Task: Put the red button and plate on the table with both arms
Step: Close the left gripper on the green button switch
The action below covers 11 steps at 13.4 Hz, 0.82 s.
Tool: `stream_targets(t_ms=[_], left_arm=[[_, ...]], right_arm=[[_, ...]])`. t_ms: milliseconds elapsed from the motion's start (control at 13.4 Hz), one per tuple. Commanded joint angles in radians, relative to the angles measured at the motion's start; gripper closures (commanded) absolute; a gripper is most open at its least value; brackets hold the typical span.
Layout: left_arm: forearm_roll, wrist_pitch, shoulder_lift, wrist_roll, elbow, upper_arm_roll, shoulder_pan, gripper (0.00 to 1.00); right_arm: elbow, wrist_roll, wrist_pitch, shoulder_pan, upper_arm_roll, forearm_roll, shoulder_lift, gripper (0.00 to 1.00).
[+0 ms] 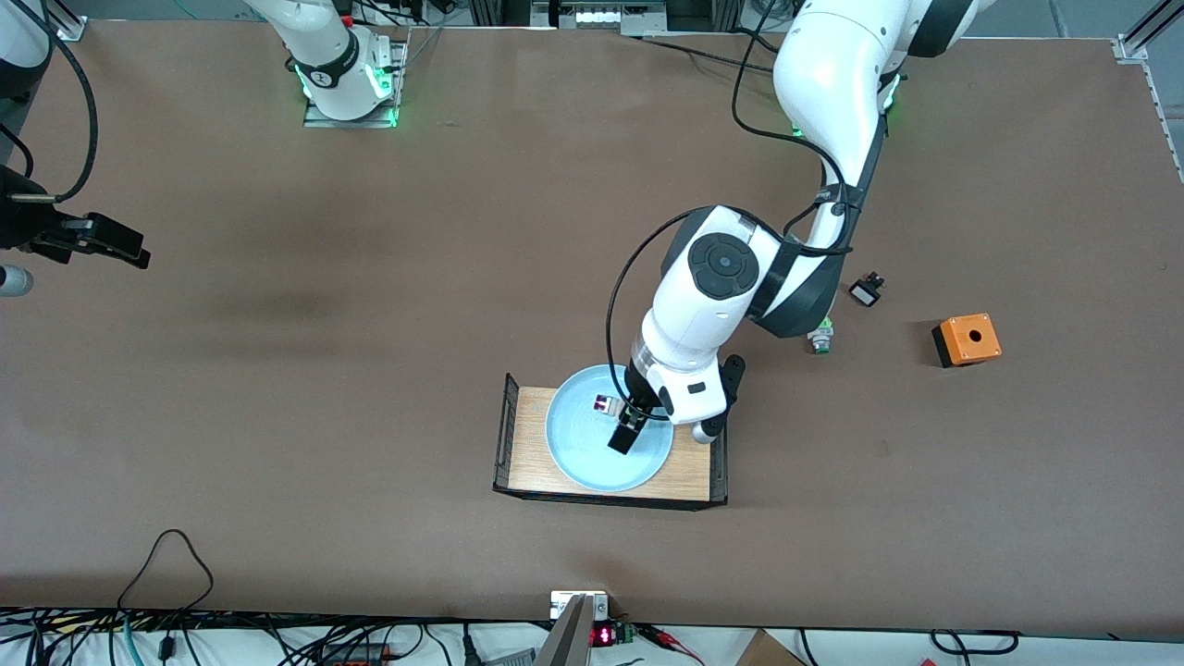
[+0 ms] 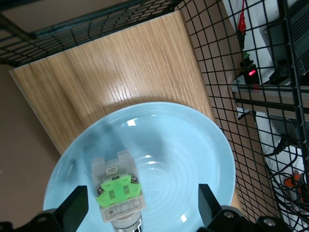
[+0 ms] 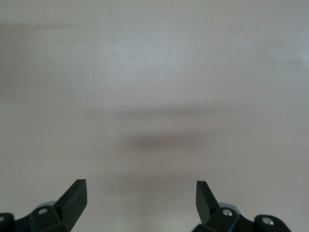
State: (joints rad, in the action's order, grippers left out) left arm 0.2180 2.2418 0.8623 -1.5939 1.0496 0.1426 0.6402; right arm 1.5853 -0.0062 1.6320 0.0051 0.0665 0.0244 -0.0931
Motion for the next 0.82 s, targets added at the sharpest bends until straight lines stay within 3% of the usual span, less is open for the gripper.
stream_targets(t_ms=[0,748], left_arm=[[0.001,0.001,0.034,-0.015,-0.043,0.028,0.015,0.02],[-0.034,-0.001,0.037,-0.018,-0.043,0.038,0.036,0.4]], right_arm=[[0.002,-0.012,-0.001,-0.007,-0.001,-0.017,0.007,0.0],[0.002,-0.012,-0.001,-0.008,0.001,-0.018,0.007,0.0]])
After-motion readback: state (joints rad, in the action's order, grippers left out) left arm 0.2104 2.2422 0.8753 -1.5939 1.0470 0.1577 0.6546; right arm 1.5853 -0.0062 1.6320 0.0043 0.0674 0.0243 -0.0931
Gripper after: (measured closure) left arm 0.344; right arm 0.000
